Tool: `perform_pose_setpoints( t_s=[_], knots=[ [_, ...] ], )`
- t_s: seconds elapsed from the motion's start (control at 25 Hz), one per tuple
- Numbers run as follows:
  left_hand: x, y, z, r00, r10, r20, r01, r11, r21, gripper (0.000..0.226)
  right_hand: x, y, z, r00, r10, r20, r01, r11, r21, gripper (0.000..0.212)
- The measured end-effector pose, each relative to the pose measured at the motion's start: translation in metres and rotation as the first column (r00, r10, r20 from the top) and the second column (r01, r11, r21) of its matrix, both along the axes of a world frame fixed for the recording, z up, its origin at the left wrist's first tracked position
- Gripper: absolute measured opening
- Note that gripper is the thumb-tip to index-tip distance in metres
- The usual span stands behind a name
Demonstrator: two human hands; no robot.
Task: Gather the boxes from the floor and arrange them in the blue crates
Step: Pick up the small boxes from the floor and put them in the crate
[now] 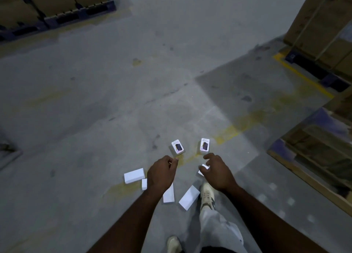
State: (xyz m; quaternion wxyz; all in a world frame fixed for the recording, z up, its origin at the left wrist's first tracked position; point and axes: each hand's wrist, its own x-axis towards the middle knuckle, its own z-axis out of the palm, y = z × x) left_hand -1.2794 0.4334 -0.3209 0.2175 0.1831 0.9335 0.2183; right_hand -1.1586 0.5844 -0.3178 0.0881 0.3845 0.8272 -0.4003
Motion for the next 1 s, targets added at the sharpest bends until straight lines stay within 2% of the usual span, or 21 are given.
perform_pose_setpoints(
  t_s=[0.16, 0.36, 0.56, 0.72, 0.88, 1.0],
  knots=[
    [-0.052, 0.056, -0.051, 0.999, 0.050, 0.020, -0.048, 0.996, -0.080, 0.040, -0.055, 0.062, -0.055, 0.998, -0.055, 0.007, 0.055, 0.998, -0.025, 0.044],
    [-0.089, 0.116, -0.152, 0.995, 0.061, 0.080, -0.050, 0.990, -0.133, 0.039, -0.101, 0.117, -0.161, 0.994, -0.089, 0.071, 0.092, 0.995, -0.048, 0.042],
    [-0.121, 0.159, -0.347, 0.979, 0.130, 0.156, -0.113, 0.987, -0.113, 0.045, -0.140, 0.128, -0.346, 0.976, -0.210, 0.065, 0.210, 0.978, 0.003, 0.043],
    [-0.142, 0.159, -0.505, 0.976, 0.125, 0.178, -0.091, 0.978, -0.190, 0.049, -0.161, 0.126, -0.497, 0.937, -0.330, 0.115, 0.325, 0.944, 0.061, 0.048],
    [-0.166, 0.165, -0.603, 0.983, 0.122, 0.139, -0.085, 0.966, -0.244, 0.063, -0.174, 0.140, -0.596, 0.910, -0.386, 0.152, 0.368, 0.920, 0.132, 0.055],
    [-0.188, 0.185, -0.643, 0.981, 0.175, 0.089, -0.151, 0.962, -0.228, 0.088, -0.186, 0.161, -0.642, 0.911, -0.388, 0.142, 0.351, 0.908, 0.229, 0.068]
  ],
)
